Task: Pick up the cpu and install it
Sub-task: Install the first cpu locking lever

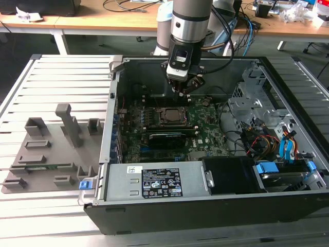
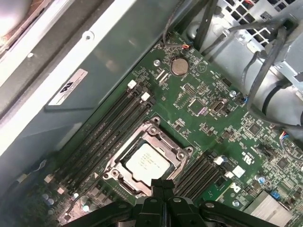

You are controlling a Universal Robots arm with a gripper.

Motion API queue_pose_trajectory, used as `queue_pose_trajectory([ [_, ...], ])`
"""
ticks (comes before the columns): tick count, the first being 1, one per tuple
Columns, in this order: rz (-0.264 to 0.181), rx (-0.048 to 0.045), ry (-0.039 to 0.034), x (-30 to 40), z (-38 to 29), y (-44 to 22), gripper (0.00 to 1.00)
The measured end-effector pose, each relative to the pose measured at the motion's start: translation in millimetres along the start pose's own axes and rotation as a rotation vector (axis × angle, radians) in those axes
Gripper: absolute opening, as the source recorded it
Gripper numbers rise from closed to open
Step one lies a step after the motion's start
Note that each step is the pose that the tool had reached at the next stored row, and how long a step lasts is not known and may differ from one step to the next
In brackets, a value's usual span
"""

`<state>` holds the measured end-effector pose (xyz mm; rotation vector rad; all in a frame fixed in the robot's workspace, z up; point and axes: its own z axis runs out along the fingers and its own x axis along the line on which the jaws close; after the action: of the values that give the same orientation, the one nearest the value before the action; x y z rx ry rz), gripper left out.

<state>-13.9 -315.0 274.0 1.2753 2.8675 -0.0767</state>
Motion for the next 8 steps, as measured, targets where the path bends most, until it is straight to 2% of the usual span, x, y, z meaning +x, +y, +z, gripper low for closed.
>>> queue_pose_trajectory([
  [8,-0.078,-0.0018,-0.0034,0.0,0.0,0.0,0.11],
])
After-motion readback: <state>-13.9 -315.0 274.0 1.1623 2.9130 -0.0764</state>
